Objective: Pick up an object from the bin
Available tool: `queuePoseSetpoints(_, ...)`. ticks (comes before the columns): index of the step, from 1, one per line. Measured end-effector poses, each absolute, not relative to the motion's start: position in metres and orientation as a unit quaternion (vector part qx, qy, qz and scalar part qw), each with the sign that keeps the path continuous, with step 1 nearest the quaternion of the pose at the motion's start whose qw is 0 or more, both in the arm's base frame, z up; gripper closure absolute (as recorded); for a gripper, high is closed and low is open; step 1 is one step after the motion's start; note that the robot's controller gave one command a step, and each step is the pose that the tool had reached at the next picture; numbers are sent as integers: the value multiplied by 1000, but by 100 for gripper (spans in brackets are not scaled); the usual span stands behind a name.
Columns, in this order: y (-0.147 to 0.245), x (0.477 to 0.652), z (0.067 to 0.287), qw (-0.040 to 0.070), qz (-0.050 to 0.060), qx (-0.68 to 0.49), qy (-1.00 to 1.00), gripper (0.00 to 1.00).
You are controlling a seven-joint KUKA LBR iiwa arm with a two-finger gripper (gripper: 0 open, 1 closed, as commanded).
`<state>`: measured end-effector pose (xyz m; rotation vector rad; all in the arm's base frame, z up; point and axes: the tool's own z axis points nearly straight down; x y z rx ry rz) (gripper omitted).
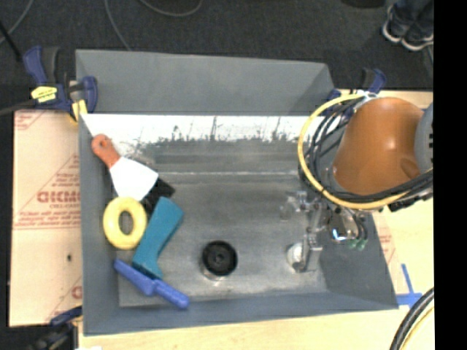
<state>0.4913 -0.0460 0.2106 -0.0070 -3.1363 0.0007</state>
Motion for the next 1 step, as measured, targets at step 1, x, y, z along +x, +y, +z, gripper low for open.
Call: queuePoseSetpoints(1, -46, 493, 215, -1, 1, -1, -1000, 0)
